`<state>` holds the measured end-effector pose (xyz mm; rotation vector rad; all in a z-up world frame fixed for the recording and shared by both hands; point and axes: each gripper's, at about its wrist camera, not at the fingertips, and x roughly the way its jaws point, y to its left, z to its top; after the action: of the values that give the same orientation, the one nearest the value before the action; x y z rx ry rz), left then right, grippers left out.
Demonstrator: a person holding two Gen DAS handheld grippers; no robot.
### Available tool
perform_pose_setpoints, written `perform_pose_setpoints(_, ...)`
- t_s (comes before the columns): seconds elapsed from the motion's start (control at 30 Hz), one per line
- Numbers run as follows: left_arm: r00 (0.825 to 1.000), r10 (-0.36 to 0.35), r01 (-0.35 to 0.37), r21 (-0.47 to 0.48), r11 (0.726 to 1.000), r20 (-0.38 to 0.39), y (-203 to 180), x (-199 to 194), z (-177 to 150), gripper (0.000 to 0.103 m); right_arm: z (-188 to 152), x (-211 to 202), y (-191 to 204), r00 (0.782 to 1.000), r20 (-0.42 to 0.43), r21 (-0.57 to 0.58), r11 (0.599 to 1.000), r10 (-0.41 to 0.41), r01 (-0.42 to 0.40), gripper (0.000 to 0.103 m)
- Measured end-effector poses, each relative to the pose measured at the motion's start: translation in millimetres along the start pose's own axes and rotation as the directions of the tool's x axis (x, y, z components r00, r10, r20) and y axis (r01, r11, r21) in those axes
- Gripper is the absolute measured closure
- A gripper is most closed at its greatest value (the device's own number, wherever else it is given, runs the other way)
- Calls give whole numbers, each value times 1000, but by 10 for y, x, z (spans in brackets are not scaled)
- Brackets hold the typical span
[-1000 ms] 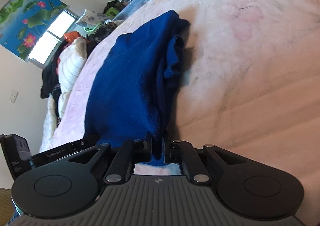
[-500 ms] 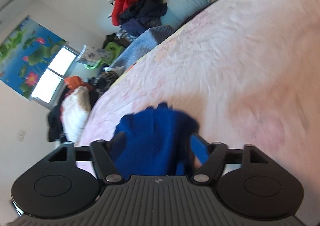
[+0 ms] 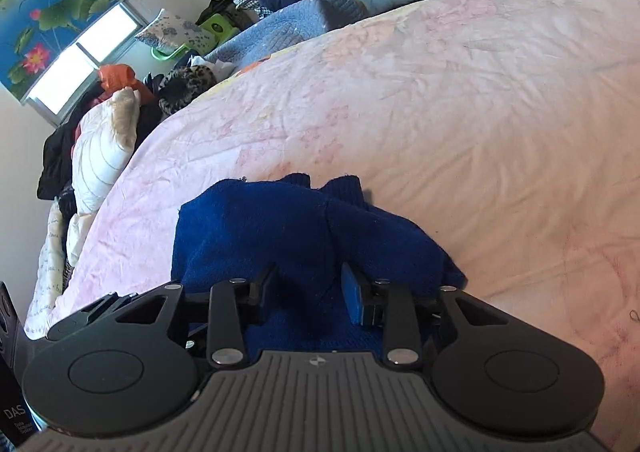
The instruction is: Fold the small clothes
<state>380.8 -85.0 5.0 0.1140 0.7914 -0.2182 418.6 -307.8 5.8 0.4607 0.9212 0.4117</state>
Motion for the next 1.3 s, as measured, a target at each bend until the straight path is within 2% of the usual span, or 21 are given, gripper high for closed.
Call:
perform_pose_setpoints(0.1,998,30,-29,-16,999,64,38,-307,-36,19,-10,-166,67,1000,14,47,999,-12,11,58)
perform_pose_setpoints(0.13,995,21,-19,-24,1000,93,77,-482,-96,18,-55,-311,80,999,38,57,998,13,-15,57)
perform_pose_setpoints(0.2,993,-44,53,-79,995,111,215,-778,-283,18,-267,-647,95,992,84,44,994,98,-102,35)
perform_pose_setpoints(0.27,989,-124,137,-166,977,84,396,-977,-517,18,-551,-950,43,983,97,36,986,156,-160,29)
perform_pose_setpoints(0.33,980,-195,200,-267,943,47,571,-1077,-768,18,-834,-1187,-92,984,99,72,985,148,-156,29)
perform_pose_setpoints(0.4,957,-290,269,-385,883,4,711,-1068,-977,18,-1076,-1302,-289,982,94,165,971,162,-175,31)
perform_pose_setpoints(0.47,907,-422,376,-483,791,16,787,-1032,-1158,19,-1234,-1241,-418,983,31,239,954,179,-181,34)
perform_pose_setpoints(0.53,856,-516,450,-543,709,35,841,-998,-1237,18,-1359,-1182,-425,983,11,259,949,182,-178,32)
perform_pose_setpoints(0.57,835,-549,470,-578,667,46,875,-970,-1261,18,-1384,-1150,-423,976,-2,278,938,217,-208,32)
perform_pose_setpoints(0.63,812,-581,481,-627,613,55,918,-941,-1291,19,-1434,-1072,-401,955,-44,350,900,294,-261,32)
perform_pose_setpoints(0.73,779,-624,484,-692,536,61,1021,-821,-1271,19,-1411,-990,-263,952,-78,330,909,295,-254,33)
perform_pose_setpoints(0.77,774,-631,479,-707,520,60,1047,-791,-1258,20,-1394,-965,-263,949,-77,349,900,306,-262,32)
perform_pose_setpoints(0.8,773,-633,470,-716,516,52,1057,-769,-1242,22,-1378,-940,-290,944,-73,381,883,322,-272,35)
perform_pose_setpoints(0.83,775,-631,461,-714,527,35,1070,-759,-1212,25,-1363,-925,-328,939,-65,416,864,339,-283,34)
perform_pose_setpoints(0.9,786,-618,448,-693,565,5,1045,-762,-1148,32,-1358,-907,-381,931,-58,453,840,361,-297,42)
perform_pose_setpoints(0.93,802,-598,428,-679,596,-19,1019,-788,-1137,49,-1357,-891,-399,930,-62,461,837,363,-296,47)
perform_pose_setpoints(0.97,819,-571,399,-659,637,-56,996,-786,-1107,69,-1366,-875,-415,931,-67,469,835,359,-288,69)
perform_pose_setpoints(1.0,832,-548,375,-644,666,-82,979,-787,-1093,77,-1389,-850,-434,935,-77,474,838,347,-272,88)
perform_pose_setpoints(1.07,848,-519,348,-623,700,-109,1006,-767,-1108,89,-1443,-828,-458,945,-77,457,853,319,-251,88)
perform_pose_setpoints(1.17,862,-494,344,-581,738,-116,955,-805,-1071,92,-1491,-876,-393,953,-52,418,873,299,-251,89)
perform_pose_setpoints(1.3,866,-490,360,-555,749,-98,942,-908,-1010,93,-1453,-979,-240,959,-44,355,902,280,-247,89)
